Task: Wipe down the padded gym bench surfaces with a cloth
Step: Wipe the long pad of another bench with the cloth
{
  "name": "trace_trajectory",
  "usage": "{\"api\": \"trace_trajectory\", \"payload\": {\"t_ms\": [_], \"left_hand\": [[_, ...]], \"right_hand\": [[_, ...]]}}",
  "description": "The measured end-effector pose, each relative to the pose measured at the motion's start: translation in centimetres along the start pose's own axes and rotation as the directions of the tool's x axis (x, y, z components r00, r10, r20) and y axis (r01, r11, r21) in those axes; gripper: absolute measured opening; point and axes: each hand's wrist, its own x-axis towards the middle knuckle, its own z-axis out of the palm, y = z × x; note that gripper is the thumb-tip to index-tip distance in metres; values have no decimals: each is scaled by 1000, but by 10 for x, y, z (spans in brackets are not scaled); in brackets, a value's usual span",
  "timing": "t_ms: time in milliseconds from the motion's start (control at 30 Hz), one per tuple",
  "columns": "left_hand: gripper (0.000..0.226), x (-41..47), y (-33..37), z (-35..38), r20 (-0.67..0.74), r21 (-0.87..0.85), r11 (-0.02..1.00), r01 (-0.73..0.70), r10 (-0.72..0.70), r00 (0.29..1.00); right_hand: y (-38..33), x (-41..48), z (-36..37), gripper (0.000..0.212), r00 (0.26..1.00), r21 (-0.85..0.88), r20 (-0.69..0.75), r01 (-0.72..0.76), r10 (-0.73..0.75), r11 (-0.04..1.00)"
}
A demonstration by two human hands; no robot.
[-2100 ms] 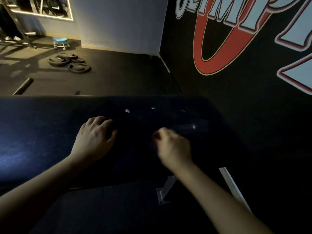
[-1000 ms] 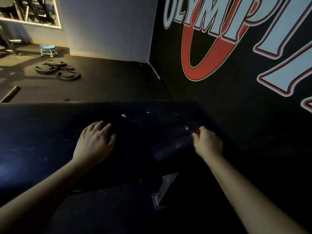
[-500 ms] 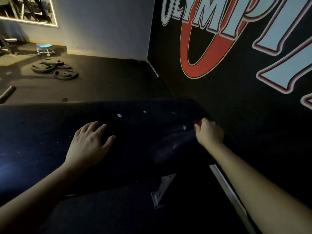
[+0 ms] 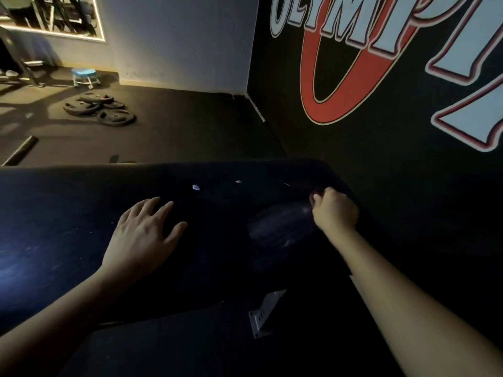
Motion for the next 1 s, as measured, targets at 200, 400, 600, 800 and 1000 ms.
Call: {"api": "trace_trajectory", "payload": {"t_ms": [200,400,600,800,1000], "left_hand": [[84,0,0,-4,24,-20,1000,-5,6,1000],[86,-1,1,-5,24,-22,1000,-4,5,1000],[86,2,1,-3,35,8,1000,5,-5,999],[81,1,-2,-1,20,11,1000,4,-5,1000],[80,2,-2,0,7,2,1000,-10,10,1000]], "right_hand": [[-43,-92,13,27,884,126,58,454,-463,882],[1,1,7,29,998,13,-25,53,-52,999],[-22,-106,11,24,873,199,-3,478,-487,856],[-3,11,21,28,995,46,-58,83,-80,996],[-67,-92,22,22,880,271,55,441,-471,856]]}}
